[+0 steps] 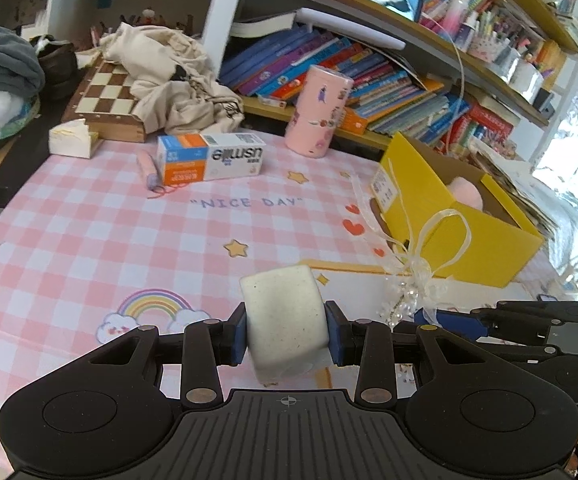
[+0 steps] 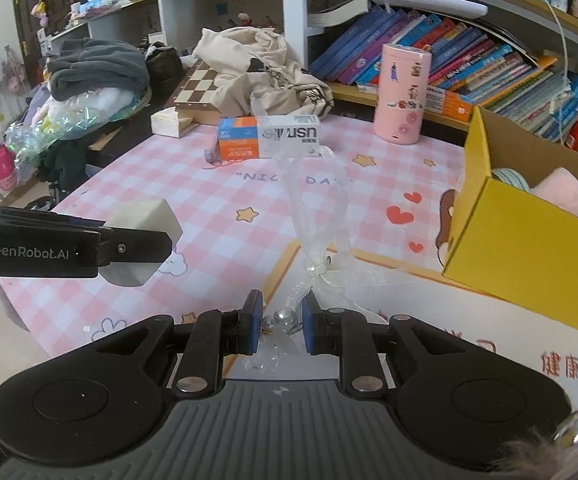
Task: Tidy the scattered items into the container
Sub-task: 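Carry the white block and pearl accessory with both tools over the yellow box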
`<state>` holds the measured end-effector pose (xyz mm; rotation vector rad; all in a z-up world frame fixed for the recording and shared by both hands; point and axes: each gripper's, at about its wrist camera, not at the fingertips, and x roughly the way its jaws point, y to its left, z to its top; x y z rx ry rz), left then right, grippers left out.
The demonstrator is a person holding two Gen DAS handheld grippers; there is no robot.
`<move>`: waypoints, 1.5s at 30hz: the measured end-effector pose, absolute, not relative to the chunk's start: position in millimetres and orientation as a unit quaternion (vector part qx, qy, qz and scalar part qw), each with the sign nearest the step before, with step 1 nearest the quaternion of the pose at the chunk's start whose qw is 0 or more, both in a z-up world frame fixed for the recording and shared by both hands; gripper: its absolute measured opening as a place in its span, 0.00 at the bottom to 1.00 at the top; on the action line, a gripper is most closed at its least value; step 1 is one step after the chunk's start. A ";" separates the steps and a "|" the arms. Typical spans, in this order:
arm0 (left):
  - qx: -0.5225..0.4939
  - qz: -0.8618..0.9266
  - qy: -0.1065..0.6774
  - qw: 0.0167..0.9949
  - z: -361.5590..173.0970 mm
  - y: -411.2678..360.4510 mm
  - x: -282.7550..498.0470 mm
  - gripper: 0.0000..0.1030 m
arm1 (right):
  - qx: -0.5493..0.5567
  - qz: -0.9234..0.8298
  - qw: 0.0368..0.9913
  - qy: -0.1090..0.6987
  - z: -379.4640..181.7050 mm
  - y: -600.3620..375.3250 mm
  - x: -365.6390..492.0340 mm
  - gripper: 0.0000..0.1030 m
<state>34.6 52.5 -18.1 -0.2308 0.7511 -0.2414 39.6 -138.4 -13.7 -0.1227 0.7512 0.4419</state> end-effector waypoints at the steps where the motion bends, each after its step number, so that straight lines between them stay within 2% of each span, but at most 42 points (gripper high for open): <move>1: -0.111 -0.122 0.366 0.916 -18.8 50.3 34.5 0.35 | -0.058 0.210 0.905 0.365 -14.1 -140.8 38.1 0.19; 21: -0.079 -0.179 0.372 0.907 -17.5 6.3 42.1 0.35 | -0.021 0.149 0.915 0.374 -16.6 -189.0 24.4 0.19; 45: -0.042 -0.230 0.376 0.896 -11.9 -83.2 63.9 0.35 | 0.021 0.084 0.921 0.379 -12.0 -282.7 20.1 0.19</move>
